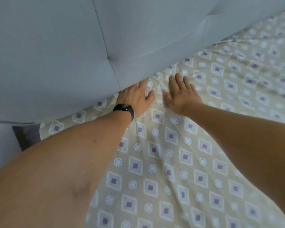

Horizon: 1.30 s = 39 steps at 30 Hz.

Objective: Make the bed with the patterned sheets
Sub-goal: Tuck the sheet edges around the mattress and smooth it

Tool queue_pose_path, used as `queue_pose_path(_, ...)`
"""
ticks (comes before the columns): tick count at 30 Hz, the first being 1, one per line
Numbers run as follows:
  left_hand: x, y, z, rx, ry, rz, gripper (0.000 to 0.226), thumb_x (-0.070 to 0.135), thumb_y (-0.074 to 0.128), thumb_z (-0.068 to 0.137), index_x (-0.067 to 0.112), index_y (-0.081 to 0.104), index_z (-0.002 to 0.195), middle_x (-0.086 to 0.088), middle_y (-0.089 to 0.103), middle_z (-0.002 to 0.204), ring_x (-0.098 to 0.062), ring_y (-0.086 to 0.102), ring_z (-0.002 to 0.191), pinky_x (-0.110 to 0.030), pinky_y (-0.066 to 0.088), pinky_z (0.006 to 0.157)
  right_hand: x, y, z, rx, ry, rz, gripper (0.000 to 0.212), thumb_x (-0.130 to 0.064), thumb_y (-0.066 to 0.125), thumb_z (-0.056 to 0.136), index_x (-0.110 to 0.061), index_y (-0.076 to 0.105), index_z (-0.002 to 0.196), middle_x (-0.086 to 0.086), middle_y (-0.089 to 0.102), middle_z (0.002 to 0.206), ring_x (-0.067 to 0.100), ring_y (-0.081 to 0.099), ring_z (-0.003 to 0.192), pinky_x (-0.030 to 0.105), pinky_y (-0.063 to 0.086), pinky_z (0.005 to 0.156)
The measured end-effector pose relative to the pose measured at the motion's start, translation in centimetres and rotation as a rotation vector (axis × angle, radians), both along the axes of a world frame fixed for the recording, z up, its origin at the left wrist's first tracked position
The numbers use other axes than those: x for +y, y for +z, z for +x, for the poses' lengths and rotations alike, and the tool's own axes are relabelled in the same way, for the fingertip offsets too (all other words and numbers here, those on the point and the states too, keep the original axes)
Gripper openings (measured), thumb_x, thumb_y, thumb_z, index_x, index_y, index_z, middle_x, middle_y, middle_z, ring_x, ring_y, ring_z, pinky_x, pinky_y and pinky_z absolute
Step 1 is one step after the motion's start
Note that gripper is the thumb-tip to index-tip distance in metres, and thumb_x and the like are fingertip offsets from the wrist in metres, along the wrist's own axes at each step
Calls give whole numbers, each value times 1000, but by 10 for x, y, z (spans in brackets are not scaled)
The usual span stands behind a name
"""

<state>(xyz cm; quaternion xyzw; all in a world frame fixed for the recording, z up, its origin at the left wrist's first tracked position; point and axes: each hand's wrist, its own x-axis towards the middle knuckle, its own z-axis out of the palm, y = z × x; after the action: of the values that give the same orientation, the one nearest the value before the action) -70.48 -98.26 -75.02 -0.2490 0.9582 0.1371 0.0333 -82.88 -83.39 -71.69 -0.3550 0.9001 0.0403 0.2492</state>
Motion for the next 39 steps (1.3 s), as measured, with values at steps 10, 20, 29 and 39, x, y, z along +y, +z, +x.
queue_pose_path(10,103,26,248,-276,-90,50,67,41,14,102,24,-11,161,-7,-16,169,-26,-14,155,-49,0,126,191,64,202,-306,-202,19,58,-35,30,106,-28,11,160,-1,2,170,26,3,156,43,13,125)
queue_pose_path(20,301,106,369,-726,-40,372,76,36,49,101,34,3,161,-2,-11,169,-33,3,155,-51,31,119,422,182,336,-359,-374,110,62,-42,30,108,-28,4,162,-1,5,169,22,12,155,47,33,118)
queue_pose_path(29,448,124,439,-656,29,669,52,34,48,103,21,40,152,-5,42,156,-28,50,131,-39,46,102,494,206,423,-397,-405,151,51,-43,35,106,-24,33,154,4,36,154,31,53,126,45,49,95)
queue_pose_path(39,479,77,521,-152,1087,704,34,17,51,101,4,48,132,-20,51,137,-39,58,110,-44,50,92,493,142,531,-509,-221,329,35,-49,51,95,-23,61,116,1,63,111,23,65,91,37,55,82)
